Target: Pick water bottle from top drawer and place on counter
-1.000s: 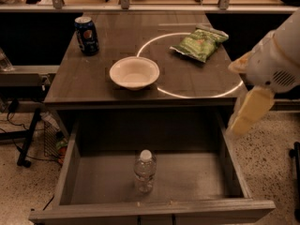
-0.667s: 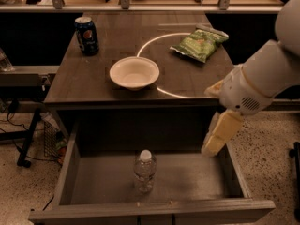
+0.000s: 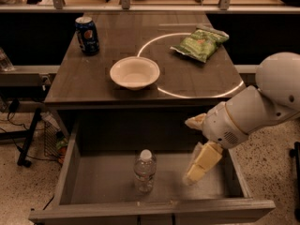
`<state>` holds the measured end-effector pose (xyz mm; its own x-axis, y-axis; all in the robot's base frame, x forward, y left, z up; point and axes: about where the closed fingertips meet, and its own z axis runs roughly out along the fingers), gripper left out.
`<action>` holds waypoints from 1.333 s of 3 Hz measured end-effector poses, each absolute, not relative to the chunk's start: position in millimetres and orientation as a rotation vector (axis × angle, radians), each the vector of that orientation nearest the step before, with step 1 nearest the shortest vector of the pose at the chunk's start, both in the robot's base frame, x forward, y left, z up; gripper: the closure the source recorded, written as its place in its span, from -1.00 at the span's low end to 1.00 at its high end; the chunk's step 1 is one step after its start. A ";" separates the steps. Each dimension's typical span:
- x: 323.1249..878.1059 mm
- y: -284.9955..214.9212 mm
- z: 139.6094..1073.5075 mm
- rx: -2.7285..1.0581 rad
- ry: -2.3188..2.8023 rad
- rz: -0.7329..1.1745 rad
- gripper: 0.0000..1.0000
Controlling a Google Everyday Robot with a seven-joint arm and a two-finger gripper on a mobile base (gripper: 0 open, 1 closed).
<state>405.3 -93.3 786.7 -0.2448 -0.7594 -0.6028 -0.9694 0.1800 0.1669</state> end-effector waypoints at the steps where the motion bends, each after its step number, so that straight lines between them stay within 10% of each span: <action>1: 400.6 -72.6 773.1 -1.585 2.006 0.840 -1.00; 4: 411.4 12.1 716.1 -1.406 1.838 1.051 -1.00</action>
Offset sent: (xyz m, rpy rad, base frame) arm 0.0052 0.0834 -0.0527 0.3484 0.0026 -0.0156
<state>411.4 12.1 716.1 -0.2667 -0.4968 -0.8259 -0.9637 0.1292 0.2335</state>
